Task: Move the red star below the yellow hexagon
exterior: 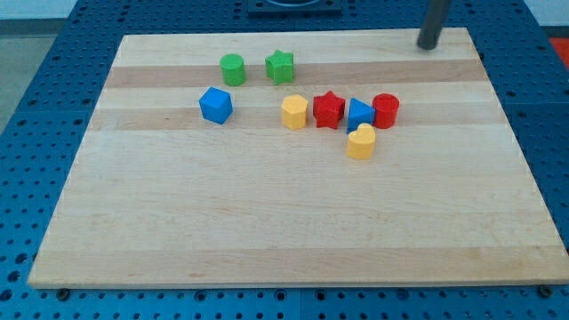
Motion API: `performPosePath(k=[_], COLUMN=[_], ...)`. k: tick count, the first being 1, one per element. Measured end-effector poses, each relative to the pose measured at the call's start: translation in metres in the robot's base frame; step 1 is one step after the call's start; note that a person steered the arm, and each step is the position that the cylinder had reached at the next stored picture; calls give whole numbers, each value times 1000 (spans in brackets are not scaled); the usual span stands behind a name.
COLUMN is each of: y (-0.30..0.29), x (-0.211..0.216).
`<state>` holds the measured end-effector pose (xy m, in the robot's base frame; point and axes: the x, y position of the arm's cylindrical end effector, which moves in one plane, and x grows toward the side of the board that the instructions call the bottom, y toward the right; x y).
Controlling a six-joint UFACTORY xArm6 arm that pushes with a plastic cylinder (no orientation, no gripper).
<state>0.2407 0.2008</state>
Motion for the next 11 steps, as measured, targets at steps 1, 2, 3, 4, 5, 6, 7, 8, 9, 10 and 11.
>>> performPosePath(k=[1,2,3,4,5,6,7,8,9,10,11], y=[-15,-23,-45,-78,-101,-118,-145,-164,-176,-198,-213], x=[22,54,86,112,121,127,144,162,190,207,207])
